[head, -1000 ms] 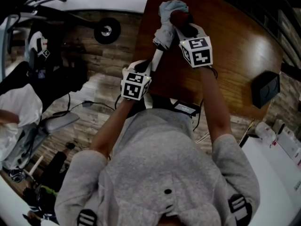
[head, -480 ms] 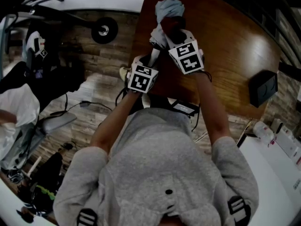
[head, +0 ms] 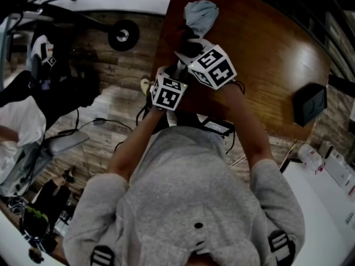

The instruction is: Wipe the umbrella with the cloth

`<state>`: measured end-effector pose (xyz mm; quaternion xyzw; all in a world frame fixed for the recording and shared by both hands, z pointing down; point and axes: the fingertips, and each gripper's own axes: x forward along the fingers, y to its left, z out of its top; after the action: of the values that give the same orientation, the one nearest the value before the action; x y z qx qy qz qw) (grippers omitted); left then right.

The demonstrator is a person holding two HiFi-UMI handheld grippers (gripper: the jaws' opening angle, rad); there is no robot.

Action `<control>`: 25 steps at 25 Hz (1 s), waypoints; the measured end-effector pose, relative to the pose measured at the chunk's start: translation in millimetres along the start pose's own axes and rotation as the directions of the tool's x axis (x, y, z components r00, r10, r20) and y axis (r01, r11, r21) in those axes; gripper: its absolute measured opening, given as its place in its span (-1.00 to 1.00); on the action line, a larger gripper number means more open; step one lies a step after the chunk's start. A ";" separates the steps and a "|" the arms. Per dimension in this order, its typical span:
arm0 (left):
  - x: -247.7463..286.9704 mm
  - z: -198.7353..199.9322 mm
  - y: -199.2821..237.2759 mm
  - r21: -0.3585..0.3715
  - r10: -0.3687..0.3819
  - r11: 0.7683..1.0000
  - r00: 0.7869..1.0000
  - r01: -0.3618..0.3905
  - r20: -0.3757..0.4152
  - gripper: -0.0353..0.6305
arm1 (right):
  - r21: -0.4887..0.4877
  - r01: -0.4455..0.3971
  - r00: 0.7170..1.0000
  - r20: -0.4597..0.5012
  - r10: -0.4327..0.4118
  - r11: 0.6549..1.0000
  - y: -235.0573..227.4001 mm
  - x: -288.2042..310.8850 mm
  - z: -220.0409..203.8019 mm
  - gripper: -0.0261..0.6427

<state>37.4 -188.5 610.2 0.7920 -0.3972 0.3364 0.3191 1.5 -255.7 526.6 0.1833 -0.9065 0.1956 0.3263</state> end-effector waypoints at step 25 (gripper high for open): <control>-14.0 -21.4 -4.6 -0.014 -0.062 0.998 0.998 0.062 -0.009 -0.46 | 0.087 0.622 0.778 0.041 -0.627 0.778 -173.6 -92.0 7.0 -0.63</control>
<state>28.9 -163.9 610.3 0.8001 -0.3734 0.3274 0.3366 144.0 -388.8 501.4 0.4911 -0.7975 0.1012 0.3354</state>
